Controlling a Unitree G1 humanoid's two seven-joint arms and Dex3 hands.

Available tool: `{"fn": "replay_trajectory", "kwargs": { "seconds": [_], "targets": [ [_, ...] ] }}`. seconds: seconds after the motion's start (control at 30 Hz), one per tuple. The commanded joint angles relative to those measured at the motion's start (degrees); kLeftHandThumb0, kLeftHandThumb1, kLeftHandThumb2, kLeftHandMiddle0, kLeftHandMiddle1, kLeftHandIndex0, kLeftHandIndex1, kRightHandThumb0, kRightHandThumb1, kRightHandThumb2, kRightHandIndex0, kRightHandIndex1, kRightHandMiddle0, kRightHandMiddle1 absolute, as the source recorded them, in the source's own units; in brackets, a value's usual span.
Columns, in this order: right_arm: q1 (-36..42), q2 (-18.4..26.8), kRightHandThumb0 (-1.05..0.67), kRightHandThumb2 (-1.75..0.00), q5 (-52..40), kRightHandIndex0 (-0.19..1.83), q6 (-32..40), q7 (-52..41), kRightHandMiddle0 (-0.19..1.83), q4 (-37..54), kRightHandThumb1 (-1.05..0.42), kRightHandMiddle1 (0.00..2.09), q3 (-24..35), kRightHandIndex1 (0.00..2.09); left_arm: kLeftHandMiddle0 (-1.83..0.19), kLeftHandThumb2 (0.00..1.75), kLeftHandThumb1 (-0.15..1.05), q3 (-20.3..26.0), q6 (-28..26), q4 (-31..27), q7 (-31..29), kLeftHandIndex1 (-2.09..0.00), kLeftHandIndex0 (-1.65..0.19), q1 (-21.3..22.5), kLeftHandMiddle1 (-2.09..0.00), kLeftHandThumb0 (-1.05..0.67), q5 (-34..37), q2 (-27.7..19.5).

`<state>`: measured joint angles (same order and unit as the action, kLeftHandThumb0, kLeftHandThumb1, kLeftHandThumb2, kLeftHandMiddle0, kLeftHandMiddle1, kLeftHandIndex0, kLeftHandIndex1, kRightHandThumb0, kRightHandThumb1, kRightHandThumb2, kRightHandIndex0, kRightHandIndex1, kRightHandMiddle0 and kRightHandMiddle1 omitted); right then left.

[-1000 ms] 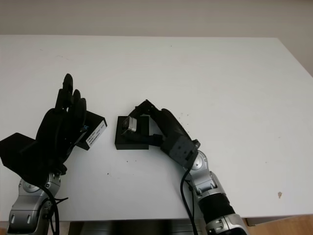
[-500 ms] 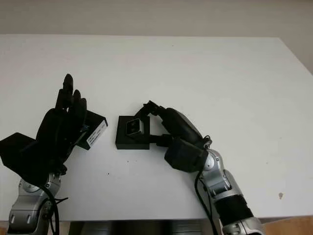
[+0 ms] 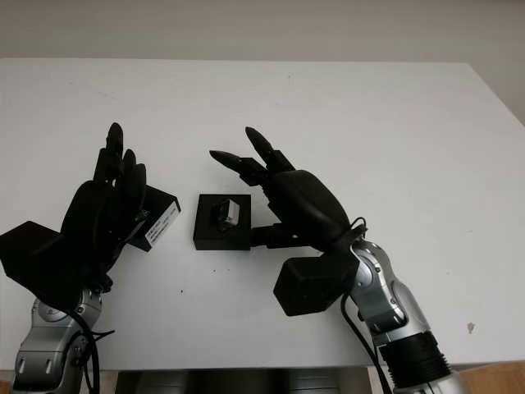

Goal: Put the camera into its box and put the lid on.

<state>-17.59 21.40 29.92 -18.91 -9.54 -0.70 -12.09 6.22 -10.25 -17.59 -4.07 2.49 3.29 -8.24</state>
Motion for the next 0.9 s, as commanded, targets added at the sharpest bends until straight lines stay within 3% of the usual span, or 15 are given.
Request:
{"fn": "replay_trajectory", "kwargs": {
  "seconds": [0.0, 0.17, 0.3, 0.4, 0.53, 0.67, 0.87],
  "targets": [
    [0.46, 0.55, -0.69, -0.06, -0.1, -0.19, 0.67, -0.5, 0.0, 2.04, -0.91, 0.13, 0.04, 0.0, 0.19, 0.55, 1.05, 0.08, 0.52, 0.15, -0.09, 0.0, 0.19, 0.34, 0.0, -0.74, -0.01, -0.17],
    [-0.4, 0.04, -0.7, -0.06, 0.18, -0.08, 3.25, -0.9, 0.05, 5.26, -0.93, 0.14, 0.72, 0.06, 0.19, 0.55, 1.05, 0.29, 0.3, 0.01, -0.03, 0.0, 0.19, 0.21, 0.0, -0.74, 0.04, -0.27],
    [-1.99, -1.06, -0.74, -0.06, 3.97, 0.19, 5.74, 0.13, 0.21, 8.49, -0.96, 0.2, -0.49, 0.19, 0.19, 0.56, 1.05, 0.33, 0.89, 0.58, -0.18, 0.0, 0.19, 0.53, 0.0, -0.74, -0.08, -0.53],
    [-3.19, -1.78, -0.77, -0.06, 7.02, 0.27, 6.6, 0.31, 0.31, 9.3, -0.95, 0.26, -2.29, 0.22, 0.19, 0.56, 1.05, 0.23, 0.74, 0.7, -0.05, 0.0, 0.19, 0.76, 0.0, -0.75, -0.05, -0.43],
    [-4.74, -2.03, -0.8, -0.05, 9.99, 0.3, 8.33, -0.85, 0.4, 9.31, -0.95, 0.35, -4.22, 0.23, 0.19, 0.56, 1.05, 0.2, 0.99, 0.71, -0.12, 0.0, 0.19, 0.71, 0.0, -0.75, -0.01, -0.42],
    [-6.96, -1.08, -0.82, -0.05, 13.47, 0.35, 9.17, -2.23, 0.32, 9.22, -0.97, 0.69, -5.45, 0.22, 0.19, 0.56, 1.05, 0.16, 0.9, 0.46, -0.14, 0.0, 0.19, 0.57, 0.0, -0.73, 0.28, -0.18],
    [-8.09, -0.14, -0.84, -0.05, 16.65, 0.34, 11.0, -6.04, 0.32, 10.81, -0.98, 0.75, -6.58, 0.2, 0.19, 0.56, 1.05, -0.06, 0.95, 0.34, 0.17, 0.0, 0.19, 0.44, 0.0, -0.72, 0.26, 0.31]
  ]
}}
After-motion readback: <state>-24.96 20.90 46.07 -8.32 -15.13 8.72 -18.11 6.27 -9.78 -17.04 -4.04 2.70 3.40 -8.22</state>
